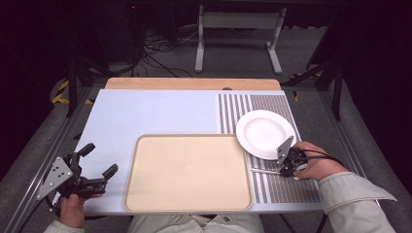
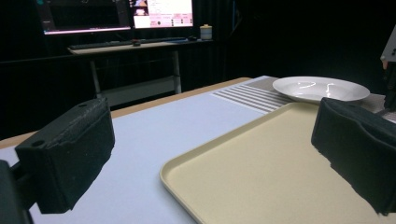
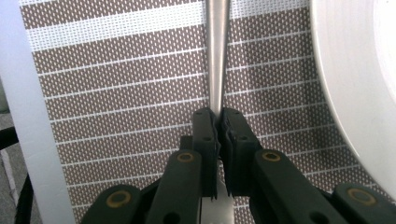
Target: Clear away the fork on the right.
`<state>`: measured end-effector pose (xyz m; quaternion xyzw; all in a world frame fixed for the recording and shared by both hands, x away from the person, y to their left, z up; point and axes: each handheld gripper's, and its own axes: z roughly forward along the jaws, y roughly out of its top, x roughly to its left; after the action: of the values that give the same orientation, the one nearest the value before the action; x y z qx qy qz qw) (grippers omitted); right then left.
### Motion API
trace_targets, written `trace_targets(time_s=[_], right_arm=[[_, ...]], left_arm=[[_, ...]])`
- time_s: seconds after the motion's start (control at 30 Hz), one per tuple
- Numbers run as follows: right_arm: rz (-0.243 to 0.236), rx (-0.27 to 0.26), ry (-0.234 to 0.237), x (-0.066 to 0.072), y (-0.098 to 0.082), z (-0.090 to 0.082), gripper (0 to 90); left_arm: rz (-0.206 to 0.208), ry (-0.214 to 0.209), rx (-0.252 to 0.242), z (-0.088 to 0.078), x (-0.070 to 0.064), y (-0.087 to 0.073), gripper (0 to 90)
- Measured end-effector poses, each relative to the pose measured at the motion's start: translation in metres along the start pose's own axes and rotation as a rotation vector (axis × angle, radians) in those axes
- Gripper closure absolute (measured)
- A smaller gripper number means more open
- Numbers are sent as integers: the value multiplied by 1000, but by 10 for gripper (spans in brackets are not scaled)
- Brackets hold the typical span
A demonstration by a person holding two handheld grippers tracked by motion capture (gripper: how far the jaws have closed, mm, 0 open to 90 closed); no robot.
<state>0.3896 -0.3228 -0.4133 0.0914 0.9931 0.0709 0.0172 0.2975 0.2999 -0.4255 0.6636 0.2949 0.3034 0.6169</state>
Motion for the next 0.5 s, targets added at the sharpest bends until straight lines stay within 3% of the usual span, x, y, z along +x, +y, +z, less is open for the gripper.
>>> trace_targets(time_s=[0.27,0.5], right_arm=[[-23,0,6,-1,0,0,866],[-12,-3,8,2,1,-4,867]], left_arm=[[-4,4,-4,0,0,0,2],[-6,5,-3,0,0,0,2]])
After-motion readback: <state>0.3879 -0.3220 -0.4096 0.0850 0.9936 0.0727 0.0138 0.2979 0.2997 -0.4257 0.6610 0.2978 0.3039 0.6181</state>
